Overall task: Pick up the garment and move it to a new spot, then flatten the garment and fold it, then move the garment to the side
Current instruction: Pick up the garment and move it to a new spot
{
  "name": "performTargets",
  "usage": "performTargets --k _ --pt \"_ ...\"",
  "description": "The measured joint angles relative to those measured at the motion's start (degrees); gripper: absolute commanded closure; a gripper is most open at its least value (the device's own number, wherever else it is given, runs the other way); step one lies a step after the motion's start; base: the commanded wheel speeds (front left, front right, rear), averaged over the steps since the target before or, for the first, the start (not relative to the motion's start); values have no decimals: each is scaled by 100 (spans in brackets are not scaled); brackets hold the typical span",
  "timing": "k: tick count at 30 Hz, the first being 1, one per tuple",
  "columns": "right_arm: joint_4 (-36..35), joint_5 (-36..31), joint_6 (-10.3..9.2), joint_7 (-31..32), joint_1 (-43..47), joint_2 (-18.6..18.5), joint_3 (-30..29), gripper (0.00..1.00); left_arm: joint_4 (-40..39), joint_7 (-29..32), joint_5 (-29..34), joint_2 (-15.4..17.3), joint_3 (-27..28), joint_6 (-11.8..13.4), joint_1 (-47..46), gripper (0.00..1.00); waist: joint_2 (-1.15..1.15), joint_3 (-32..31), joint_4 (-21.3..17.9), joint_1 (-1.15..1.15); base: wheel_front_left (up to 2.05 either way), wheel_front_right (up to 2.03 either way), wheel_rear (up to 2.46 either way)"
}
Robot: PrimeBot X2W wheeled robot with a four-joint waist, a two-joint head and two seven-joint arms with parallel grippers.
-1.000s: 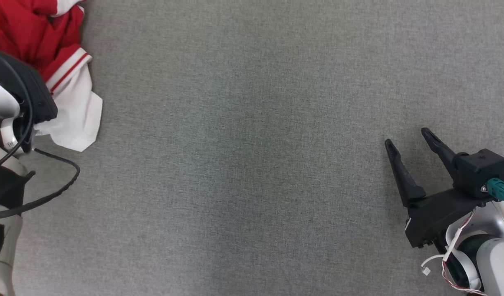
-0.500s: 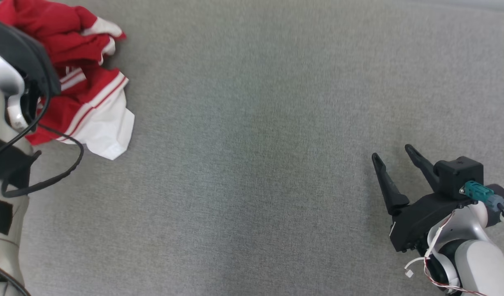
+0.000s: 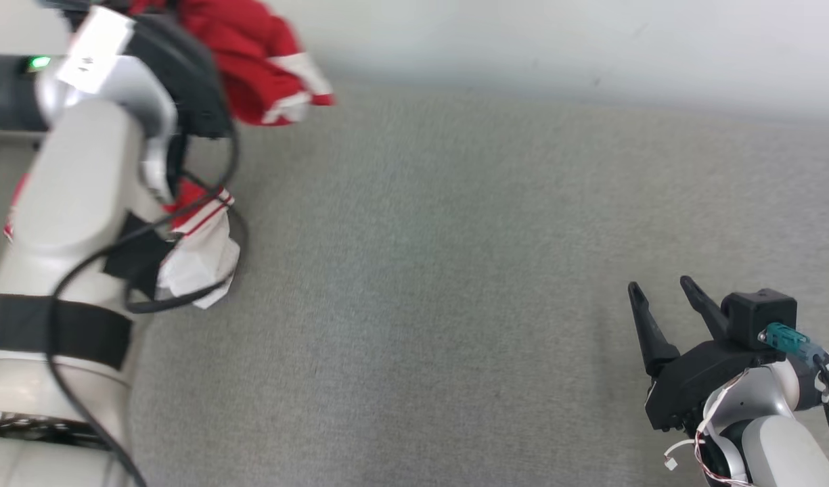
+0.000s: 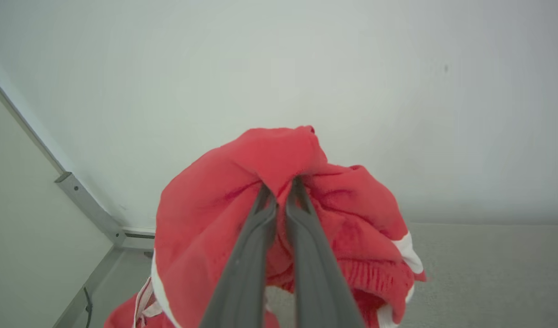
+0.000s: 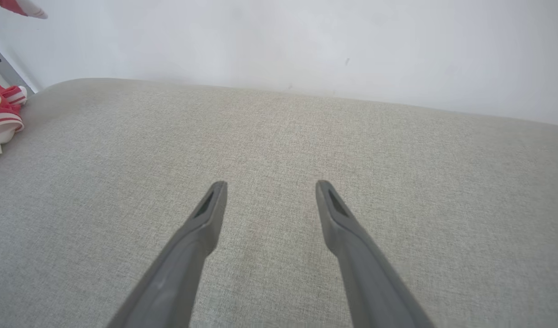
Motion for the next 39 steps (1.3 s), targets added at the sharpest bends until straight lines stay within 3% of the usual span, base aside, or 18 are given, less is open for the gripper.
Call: performTargets --k 5,18,23,27,39 --pt "158 0 -66 -99 57 57 -1 0 -44 -188 37 -314 -279 -258 77 100 0 -390 -203 0 0 0 0" --pt "-7 -2 -175 -143 691 102 14 0 -789 -264 202 -489 -1194 -695 746 100 -1 -1009 -1127 0 0 0 0" --pt "-59 -2 -182 -140 817 124 51 0 -1149 -220 174 -472 -1538 -693 1110 100 -1 -1127 -1578 0 0 0 0" --pt "-65 0 -181 -138 808 141 91 0 -1814 -171 -169 -448 -2227 -680 1332 100 -1 -1171 -1940 1 0 0 0" --pt "-2 57 -80 -89 630 233 320 0 -2214 100 -659 -438 -3205 -204 1569 100 0 -1082 -2935 1 0 0 0"
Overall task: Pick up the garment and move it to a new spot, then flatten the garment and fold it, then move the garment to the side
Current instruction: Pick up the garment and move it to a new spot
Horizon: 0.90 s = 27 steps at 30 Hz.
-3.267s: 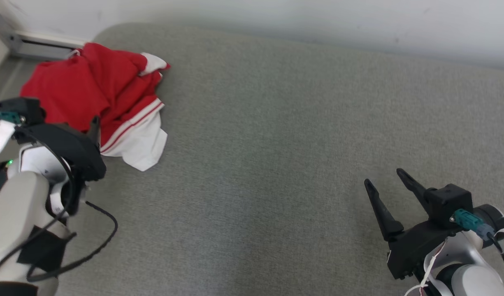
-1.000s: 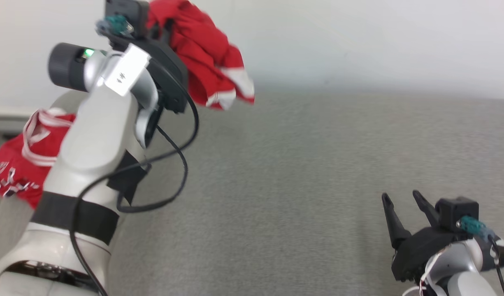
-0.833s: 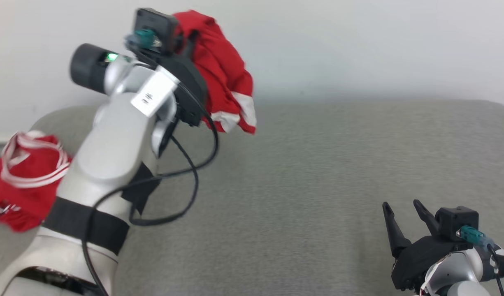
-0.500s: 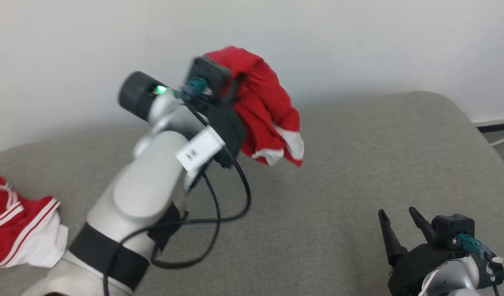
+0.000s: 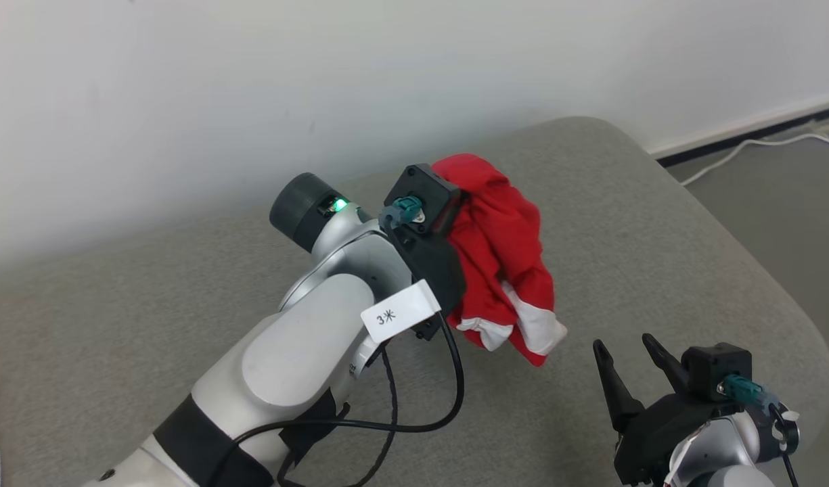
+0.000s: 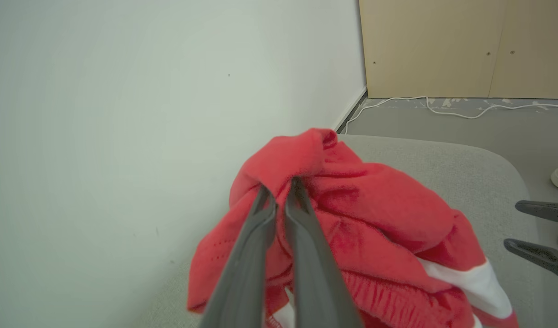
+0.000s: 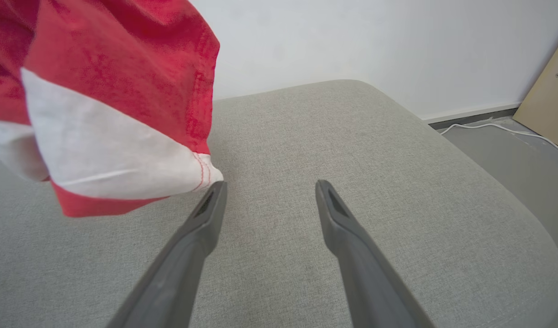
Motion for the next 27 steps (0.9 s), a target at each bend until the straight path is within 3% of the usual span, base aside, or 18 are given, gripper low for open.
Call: performTargets --k 4,9,16,17,18,27 --pt "34 1 1 -1 -131 35 70 0 337 -2 -16 5 -37 172 -31 100 0 97 -238 1 0 0 0" --pt "127 52 24 -11 -227 80 133 0 953 -66 130 5 -153 169 -141 100 1 251 -443 1 0 0 0" --pt "187 125 23 -86 -226 104 143 0 1572 -415 488 12 -535 -138 -345 100 1 421 -553 1 0 0 0" --pt "197 133 23 -104 -226 110 155 0 1658 -459 510 12 -578 -143 -336 64 1 433 -557 1 0 0 0" --pt "208 147 23 -107 -227 115 164 0 1722 -487 510 12 -592 -170 -314 0 1 442 -559 1 0 0 0" --pt "302 192 14 -188 -222 122 122 0 2189 -759 586 18 -715 -285 -225 0 1 429 -365 1 0 0 0"
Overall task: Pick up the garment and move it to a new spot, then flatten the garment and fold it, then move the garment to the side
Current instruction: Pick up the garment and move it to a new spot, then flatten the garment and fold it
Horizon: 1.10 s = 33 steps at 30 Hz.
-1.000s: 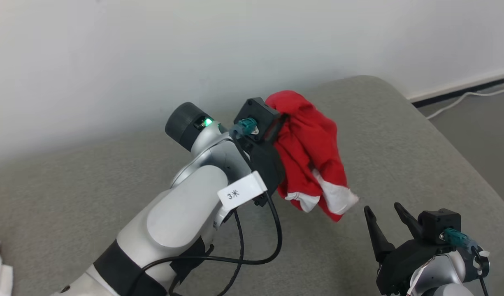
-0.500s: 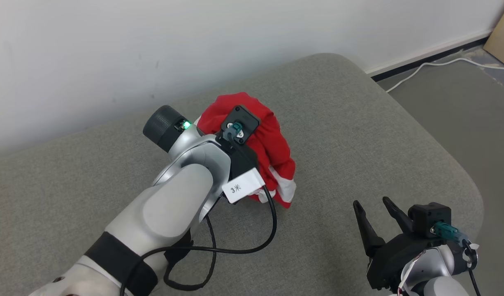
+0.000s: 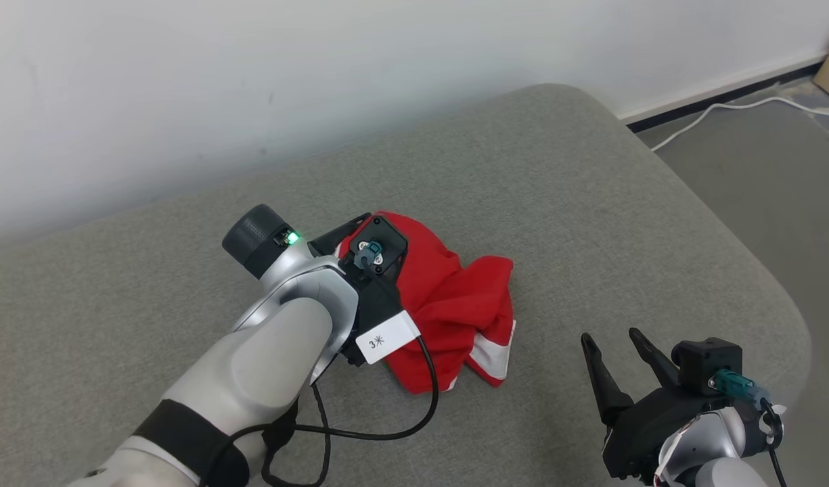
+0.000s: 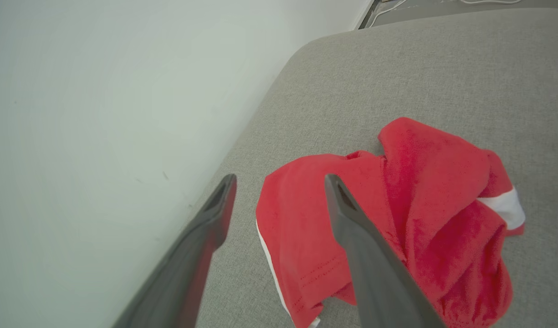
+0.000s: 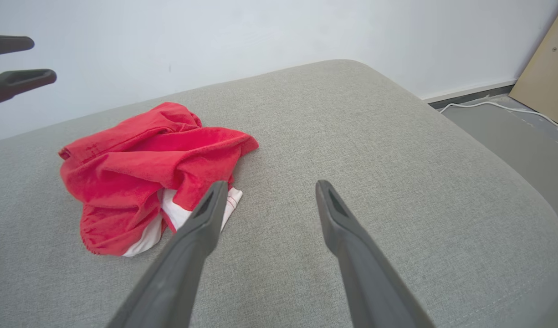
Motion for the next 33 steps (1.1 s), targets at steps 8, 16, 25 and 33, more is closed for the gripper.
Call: performTargets --k 8,16,25,33 --pt "40 1 -14 -49 12 -10 -52 0 -137 51 -428 1 7 -29 319 0 0 -82 303 0 0 0 0" --pt "24 8 -24 -74 135 -48 -146 0 -695 226 -1158 7 -85 -207 1229 0 0 -232 636 0 0 0 0" --pt "-29 8 -15 -65 154 -47 -41 0 -862 542 -1691 34 -185 -258 1800 0 0 -195 711 -1 0 0 0" --pt "-135 8 -15 -58 130 -53 -21 0 -961 865 -2057 35 -193 -259 1808 0 0 69 574 -1 0 0 0"
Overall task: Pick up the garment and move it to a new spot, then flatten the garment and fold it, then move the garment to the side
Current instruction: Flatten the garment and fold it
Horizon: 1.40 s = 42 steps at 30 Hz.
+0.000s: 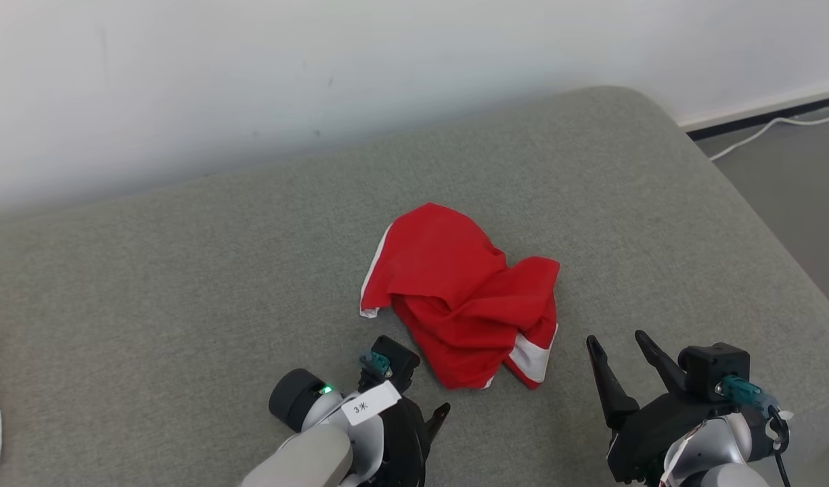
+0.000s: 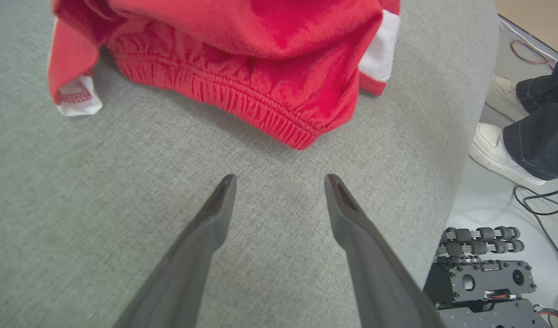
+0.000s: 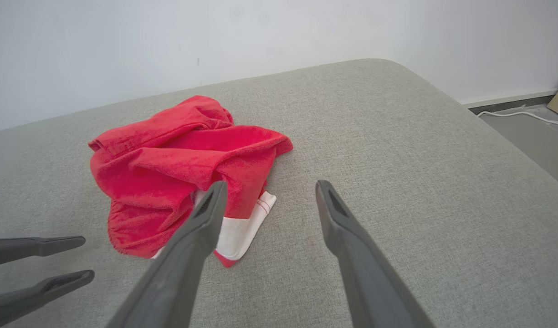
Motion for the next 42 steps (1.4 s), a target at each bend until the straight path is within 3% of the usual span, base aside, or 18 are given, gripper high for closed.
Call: performTargets --k 18,19,20,21,29,32,42 --pt "57 42 -51 -15 -225 27 3 0 -154 256 -598 0 -58 14 -359 0 0 472 -317 1 0 0 0" --pt "67 44 -51 -19 -225 29 4 0 -156 256 -636 1 -63 14 -359 8 0 477 -317 0 0 0 0" --pt "75 44 -51 -45 -225 30 4 0 -160 257 -654 1 -68 14 -359 38 0 481 -315 1 0 0 0" --pt "80 44 -51 -56 -227 31 4 0 -165 267 -659 1 -81 14 -360 55 0 486 -312 0 0 0 0" --pt "164 52 -51 -64 -240 42 7 0 -202 252 -817 1 -155 15 -464 80 0 495 -260 0 0 0 0" --pt "176 53 -51 -67 -259 44 7 0 -180 250 -942 1 -192 15 -464 97 0 485 -232 1 0 0 0" --pt "237 93 -102 -166 -233 40 -93 0 192 247 -949 22 -227 -103 -779 100 0 361 -40 0 0 0 0"
